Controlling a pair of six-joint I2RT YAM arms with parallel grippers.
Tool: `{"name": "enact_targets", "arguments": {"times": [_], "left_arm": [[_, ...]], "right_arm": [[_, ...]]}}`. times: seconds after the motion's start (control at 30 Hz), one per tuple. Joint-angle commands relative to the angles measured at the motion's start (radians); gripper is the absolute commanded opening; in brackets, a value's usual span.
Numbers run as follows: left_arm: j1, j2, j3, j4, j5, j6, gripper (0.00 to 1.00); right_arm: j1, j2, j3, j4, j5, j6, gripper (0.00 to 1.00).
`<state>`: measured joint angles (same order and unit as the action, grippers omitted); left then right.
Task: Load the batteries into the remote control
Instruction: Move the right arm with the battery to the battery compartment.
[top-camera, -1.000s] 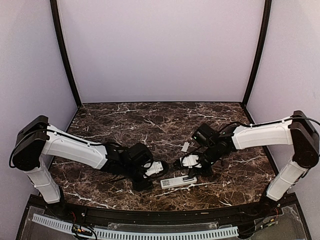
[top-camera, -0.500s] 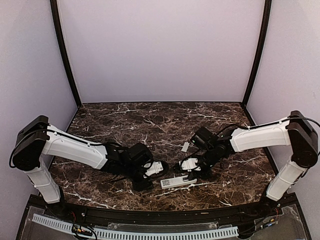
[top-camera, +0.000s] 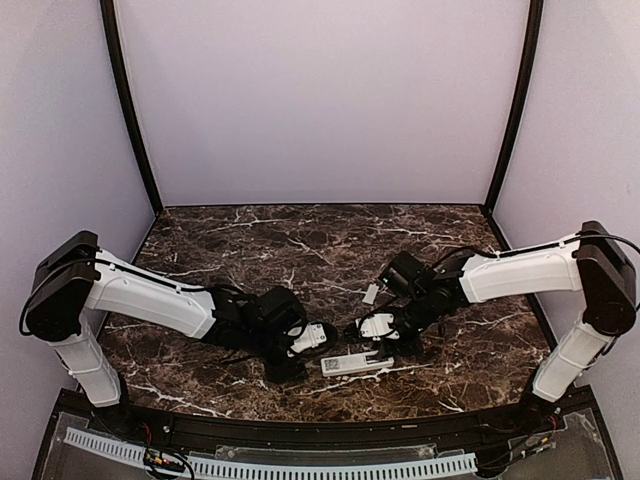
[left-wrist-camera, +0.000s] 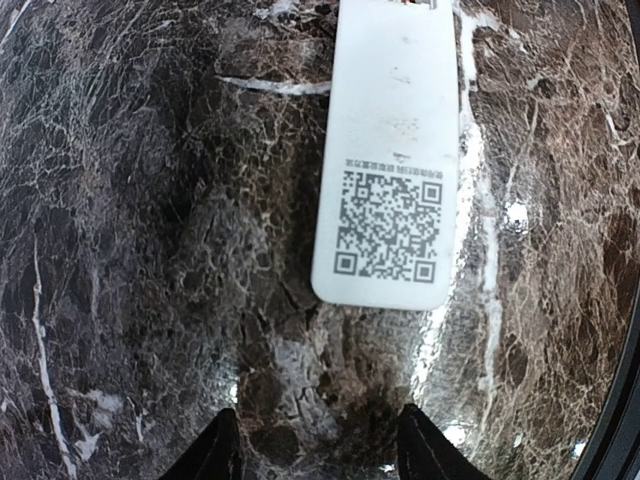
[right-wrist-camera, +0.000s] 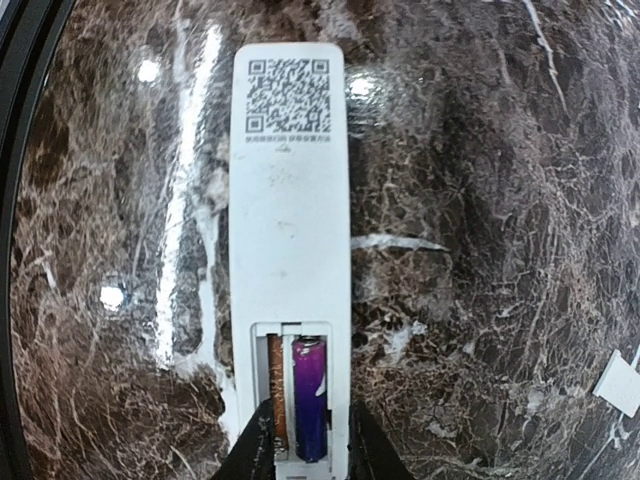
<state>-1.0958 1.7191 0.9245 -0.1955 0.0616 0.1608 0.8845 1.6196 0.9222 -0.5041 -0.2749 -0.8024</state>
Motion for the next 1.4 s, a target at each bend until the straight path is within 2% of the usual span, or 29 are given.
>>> {"name": "enact_targets", "arguments": {"times": [0.0, 0.23, 0.43, 1.37], "left_arm": [[0.004, 0.002, 0.000, -0.009, 0.013, -0.007, 0.52], [0.005, -0.012, -0.006, -0.004, 0.005, -0.012, 0.52], [0.010, -0.070, -0.046, 0.019, 0.000, -0.039, 0.52], [0.010, -0.081, -0.061, 0.031, 0.015, -0.051, 0.52]], "right_arm": [[0.011, -0.023, 0.028, -0.030, -0.039, 0.011, 0.26], [0.012, -0.005, 0.067, -0.070, -0.004, -0.015, 0.37], [-0.004, 0.058, 0.099, -0.110, -0.022, -0.021, 0.40], [-0.001, 0.176, 0.160, -0.139, -0.035, 0.015, 0.26]]}}
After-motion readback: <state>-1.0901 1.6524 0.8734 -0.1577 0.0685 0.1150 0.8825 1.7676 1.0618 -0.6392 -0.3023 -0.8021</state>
